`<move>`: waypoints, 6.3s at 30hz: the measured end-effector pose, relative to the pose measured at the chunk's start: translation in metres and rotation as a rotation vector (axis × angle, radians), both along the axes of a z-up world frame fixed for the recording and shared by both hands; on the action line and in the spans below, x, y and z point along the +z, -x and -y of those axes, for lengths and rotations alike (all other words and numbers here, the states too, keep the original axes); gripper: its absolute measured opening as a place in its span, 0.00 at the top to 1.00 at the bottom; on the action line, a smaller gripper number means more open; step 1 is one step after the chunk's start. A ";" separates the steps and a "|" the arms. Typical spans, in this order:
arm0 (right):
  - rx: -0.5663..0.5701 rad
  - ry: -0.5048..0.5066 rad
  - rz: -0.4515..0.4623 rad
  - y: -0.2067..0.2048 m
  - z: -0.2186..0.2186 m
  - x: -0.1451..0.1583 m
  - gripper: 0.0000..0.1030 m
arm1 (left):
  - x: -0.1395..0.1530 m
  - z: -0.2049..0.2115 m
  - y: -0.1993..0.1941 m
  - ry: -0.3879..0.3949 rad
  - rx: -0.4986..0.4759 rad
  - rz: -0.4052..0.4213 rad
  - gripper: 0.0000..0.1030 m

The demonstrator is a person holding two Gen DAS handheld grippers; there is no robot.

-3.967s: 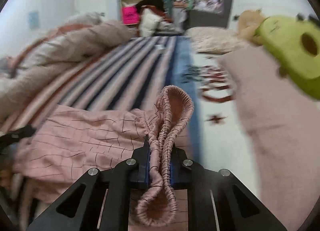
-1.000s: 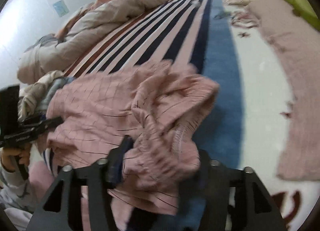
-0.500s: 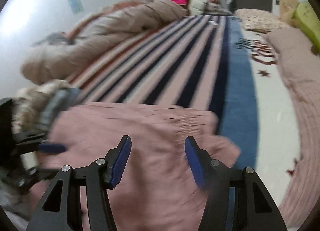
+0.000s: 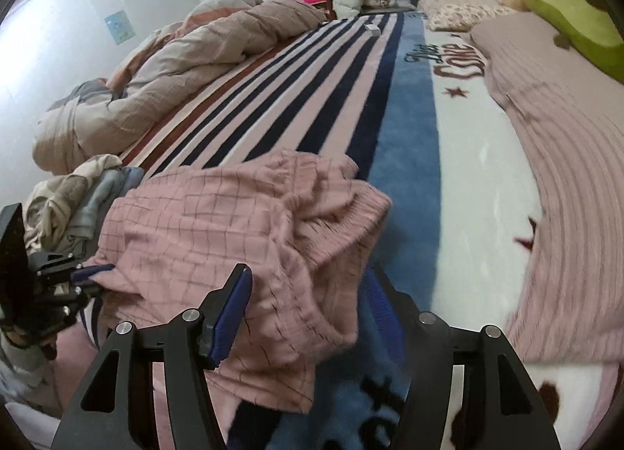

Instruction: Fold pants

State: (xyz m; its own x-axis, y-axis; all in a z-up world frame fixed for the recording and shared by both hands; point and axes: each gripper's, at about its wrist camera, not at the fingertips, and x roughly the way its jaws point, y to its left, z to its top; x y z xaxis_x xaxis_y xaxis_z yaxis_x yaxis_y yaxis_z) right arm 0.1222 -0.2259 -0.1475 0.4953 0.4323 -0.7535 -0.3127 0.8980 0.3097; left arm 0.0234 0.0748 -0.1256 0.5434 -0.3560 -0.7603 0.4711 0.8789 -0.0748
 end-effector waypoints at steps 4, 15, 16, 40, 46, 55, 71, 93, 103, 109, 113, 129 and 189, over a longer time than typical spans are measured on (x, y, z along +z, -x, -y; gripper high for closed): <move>-0.020 -0.038 -0.029 0.004 0.008 -0.003 0.45 | 0.002 -0.020 0.019 0.027 -0.001 -0.003 0.99; -0.048 -0.035 -0.007 0.004 0.013 0.010 0.32 | 0.012 -0.054 0.031 0.201 0.040 -0.071 0.38; -0.050 -0.040 0.001 0.002 0.014 0.013 0.29 | 0.016 -0.053 0.028 0.218 0.047 -0.063 0.36; 0.137 -0.112 -0.022 -0.013 -0.054 0.007 0.84 | 0.011 -0.030 -0.035 0.378 0.241 -0.102 0.76; 0.173 -0.130 0.122 -0.004 -0.085 0.079 0.84 | 0.094 -0.061 -0.015 0.367 0.241 0.089 0.78; 0.344 -0.195 0.262 -0.015 -0.208 0.157 0.84 | 0.172 -0.172 0.021 0.262 0.415 0.291 0.78; 0.621 -0.138 0.084 -0.033 -0.405 0.084 0.84 | 0.085 -0.325 0.057 0.216 0.666 0.175 0.78; 0.616 -0.098 0.067 -0.016 -0.381 0.078 0.74 | 0.106 -0.296 0.077 0.118 0.694 0.211 0.53; 0.601 -0.159 0.118 0.004 -0.332 0.101 0.50 | 0.140 -0.250 0.097 0.040 0.731 0.277 0.22; 0.564 -0.147 0.182 0.024 -0.282 0.113 0.37 | 0.147 -0.192 0.090 0.025 0.673 0.300 0.16; 0.498 -0.135 0.214 0.032 -0.239 0.113 0.25 | 0.148 -0.151 0.078 0.014 0.613 0.326 0.15; 0.200 -0.020 0.386 0.083 -0.105 0.110 0.05 | 0.148 -0.008 0.055 0.070 0.430 0.516 0.05; -0.045 0.065 0.624 0.139 -0.081 0.113 0.01 | 0.117 0.015 0.065 0.147 0.410 0.590 0.02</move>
State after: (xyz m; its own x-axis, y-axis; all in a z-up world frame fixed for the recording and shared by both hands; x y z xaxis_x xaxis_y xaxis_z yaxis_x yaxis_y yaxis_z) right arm -0.0167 -0.1449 -0.0347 0.8667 0.3643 -0.3409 -0.3788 0.9251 0.0255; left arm -0.0417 0.0597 -0.0085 0.9591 -0.1121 -0.2599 0.1050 0.9936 -0.0411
